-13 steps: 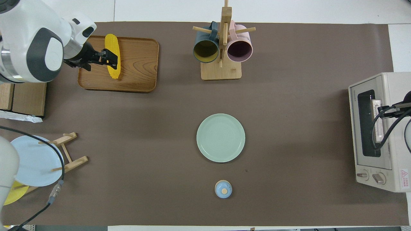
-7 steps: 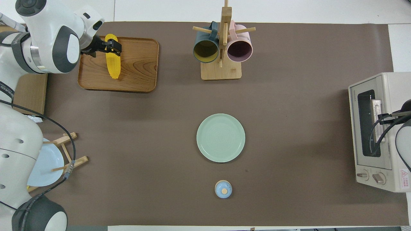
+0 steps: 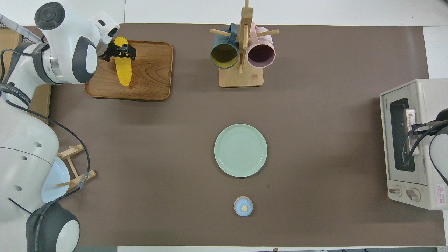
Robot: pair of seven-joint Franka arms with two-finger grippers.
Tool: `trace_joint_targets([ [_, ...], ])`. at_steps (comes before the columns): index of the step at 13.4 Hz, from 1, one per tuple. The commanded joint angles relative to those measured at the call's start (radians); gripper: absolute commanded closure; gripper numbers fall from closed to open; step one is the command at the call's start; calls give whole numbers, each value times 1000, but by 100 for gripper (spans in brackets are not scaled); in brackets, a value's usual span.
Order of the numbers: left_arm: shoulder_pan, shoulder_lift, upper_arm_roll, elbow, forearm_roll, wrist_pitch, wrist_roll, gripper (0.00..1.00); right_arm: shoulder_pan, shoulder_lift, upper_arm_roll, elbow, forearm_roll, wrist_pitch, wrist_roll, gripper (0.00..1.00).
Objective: Put corn in oven
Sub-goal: 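Grasp the yellow corn on the wooden tray with the left gripper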
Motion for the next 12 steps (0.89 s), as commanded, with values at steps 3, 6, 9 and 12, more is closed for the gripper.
trace_joint_targets([
  [3,4,22,2,33,9,12,9,100,-18,7,6,-16,1,21,-15,100],
  [6,2,18,-1,33,8,-6,9,100,-20,7,7,-30,11,21,-10,100],
  [9,1,-86,2,30,-87,-146,3,100,-4,13,9,-34,40,21,34,100],
  [12,-11,-305,-1,-116,-107,-263,-66,100,6,19,10,-48,50,36,37,100],
])
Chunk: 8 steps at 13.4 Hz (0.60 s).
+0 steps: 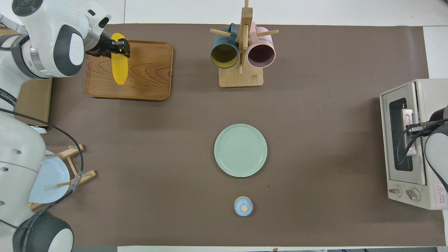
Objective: Put corn in oven
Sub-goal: 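Grasp the yellow corn on the wooden tray with the left gripper, then carry the corn with the left gripper while the right gripper reaches the oven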
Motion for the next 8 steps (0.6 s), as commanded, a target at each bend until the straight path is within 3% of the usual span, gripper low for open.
trace_joint_targets([
  [1,-34,-271,3,-244,-13,-63,-95,100,16,16,5,-36,20,38,25,100],
  [4,-219,-460,3,-506,-13,-12,-299,100,46,20,5,-36,36,40,65,100],
  [8,-456,-543,3,-728,-13,249,-539,100,53,45,8,-54,63,95,70,100],
])
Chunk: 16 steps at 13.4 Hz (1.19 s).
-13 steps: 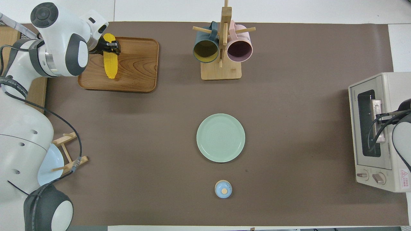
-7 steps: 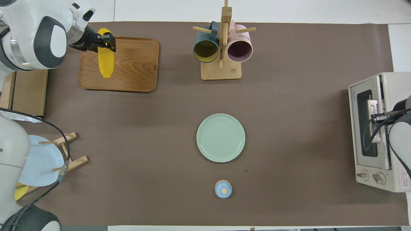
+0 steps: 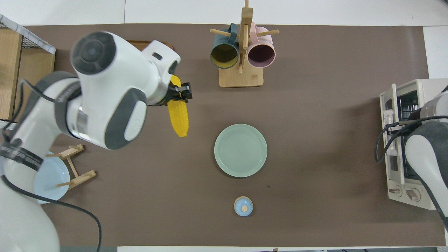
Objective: Put corn in oven
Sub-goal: 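Carry the corn with the left gripper while the right gripper reaches the oven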
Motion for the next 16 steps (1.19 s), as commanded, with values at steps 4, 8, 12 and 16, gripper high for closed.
trace_joint_targets([
  [4,-216,6,24,-148,-3,262,-129,100,-11,73,8,-96,16,212,5,100],
  [8,-290,91,27,-163,1,333,-149,100,30,108,6,-121,16,292,25,100],
  [12,-308,92,27,-238,8,399,-147,100,30,116,6,-207,16,427,25,100],
  [16,-316,92,29,-272,36,433,-141,100,30,172,8,-208,17,470,31,100],
])
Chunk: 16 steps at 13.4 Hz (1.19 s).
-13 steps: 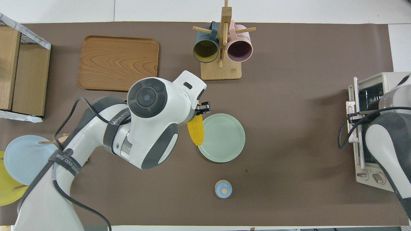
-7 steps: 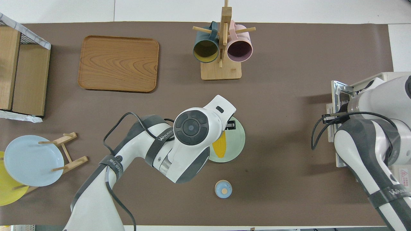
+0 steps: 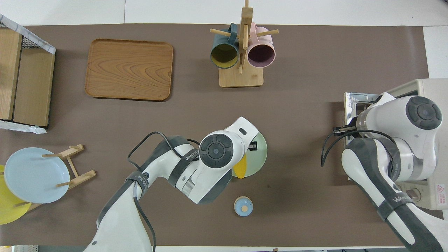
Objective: Put corn in oven
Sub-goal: 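Drop the corn with the left gripper while the right gripper opens the oven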
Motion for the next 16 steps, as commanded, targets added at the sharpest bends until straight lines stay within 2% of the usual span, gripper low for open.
trace_joint_targets([
  [1,-28,-27,21,-43,43,25,-2,83,-44,50,-39,2,-57,57,5,100],
  [2,-28,-27,21,-43,45,21,-1,46,-21,50,-40,3,-57,58,26,100],
  [3,-26,-27,23,-43,45,18,-1,0,-15,48,-39,3,-55,57,37,100],
  [5,-15,-40,24,-37,46,-2,4,0,-12,48,-39,3,-57,55,43,100],
  [7,24,-98,28,-20,46,-74,22,0,-12,48,-39,5,-55,51,40,100],
  [8,64,-132,28,-8,46,-128,45,0,-13,50,-39,11,-28,46,40,100],
  [9,99,-164,28,23,46,-193,73,0,-10,52,-37,23,67,42,28,100],
  [10,147,-188,28,52,46,-256,97,0,14,55,-37,44,113,26,23,100],
  [13,312,-235,28,147,46,-411,205,0,91,52,-37,69,128,-3,46,100],
  [14,365,-260,28,156,46,-453,261,0,128,45,-37,75,129,-10,96,100],
  [16,490,-312,28,167,45,-525,411,0,247,41,-37,141,126,-100,242,100],
])
